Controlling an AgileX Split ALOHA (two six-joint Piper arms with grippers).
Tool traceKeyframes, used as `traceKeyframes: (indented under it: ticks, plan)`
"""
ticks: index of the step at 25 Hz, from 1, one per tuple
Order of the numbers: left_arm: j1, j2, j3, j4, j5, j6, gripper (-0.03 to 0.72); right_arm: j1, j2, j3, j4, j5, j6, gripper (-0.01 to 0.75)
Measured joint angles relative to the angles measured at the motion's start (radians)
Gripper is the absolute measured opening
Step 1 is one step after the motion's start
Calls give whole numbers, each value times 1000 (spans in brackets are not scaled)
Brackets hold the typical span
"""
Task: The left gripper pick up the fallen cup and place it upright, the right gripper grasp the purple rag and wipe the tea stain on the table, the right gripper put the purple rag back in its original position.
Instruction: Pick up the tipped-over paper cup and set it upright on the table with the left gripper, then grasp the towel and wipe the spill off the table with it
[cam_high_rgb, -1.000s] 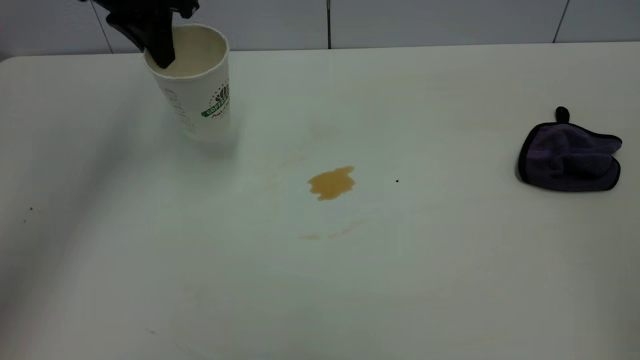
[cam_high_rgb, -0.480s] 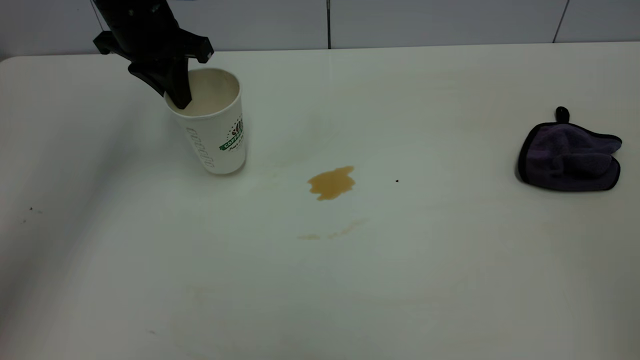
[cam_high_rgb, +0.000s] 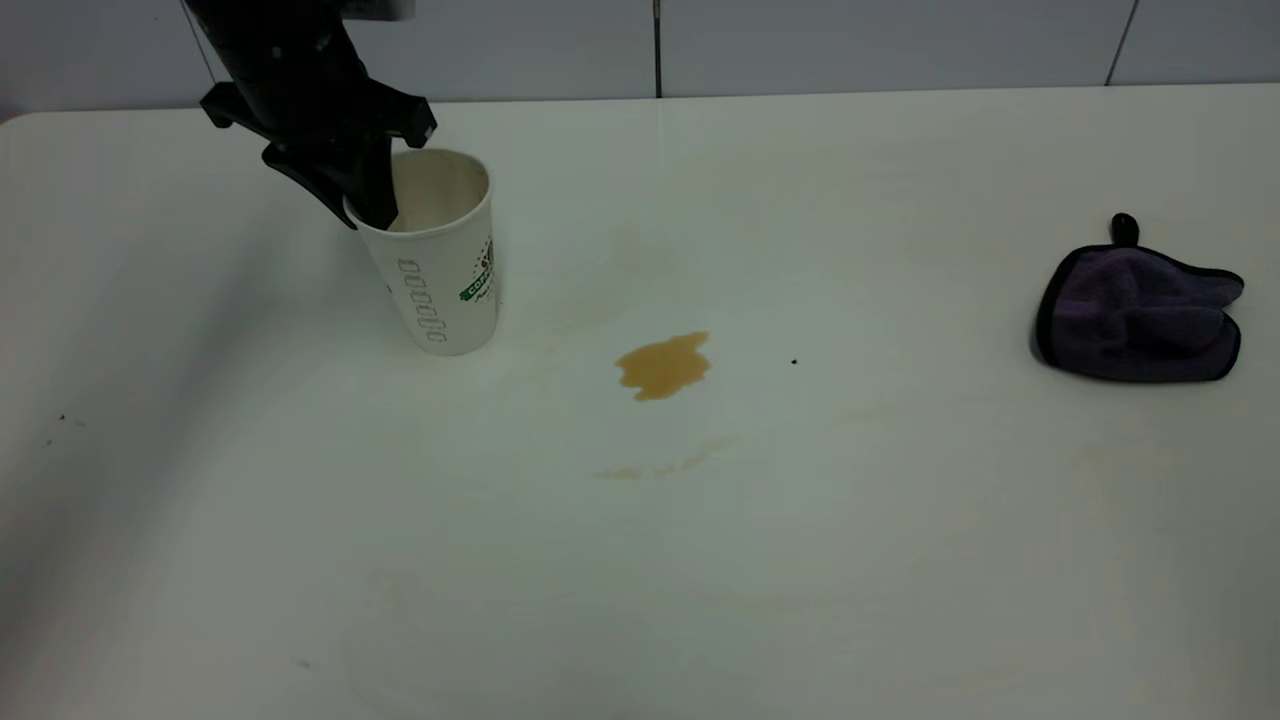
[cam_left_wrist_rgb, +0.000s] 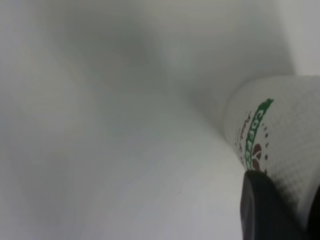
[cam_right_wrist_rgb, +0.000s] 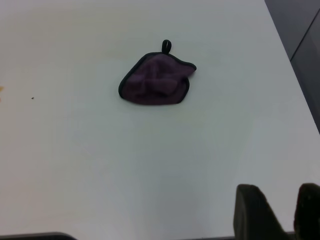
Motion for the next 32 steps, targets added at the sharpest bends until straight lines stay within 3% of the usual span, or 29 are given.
traceKeyframes:
  ticks: [3, 9, 13, 17, 24, 32]
  plan:
    - [0, 1, 0, 0, 0, 0, 283, 0, 0, 0, 1, 0, 0, 239]
    - [0, -72, 0, 48, 28, 0, 568, 0, 0, 0, 1, 0, 0, 239]
    - [0, -216, 0, 85, 95, -18, 658, 0, 0, 0, 1, 0, 0, 239]
    - [0, -389, 0, 100, 175, -52, 633, 0, 0, 0, 1, 0, 0, 239]
    - [0, -625, 0, 106, 457, -56, 481, 0, 0, 0, 1, 0, 0, 239]
    - [0, -786, 36, 137, 469, -65, 368, 0, 0, 0, 2, 0, 0, 239]
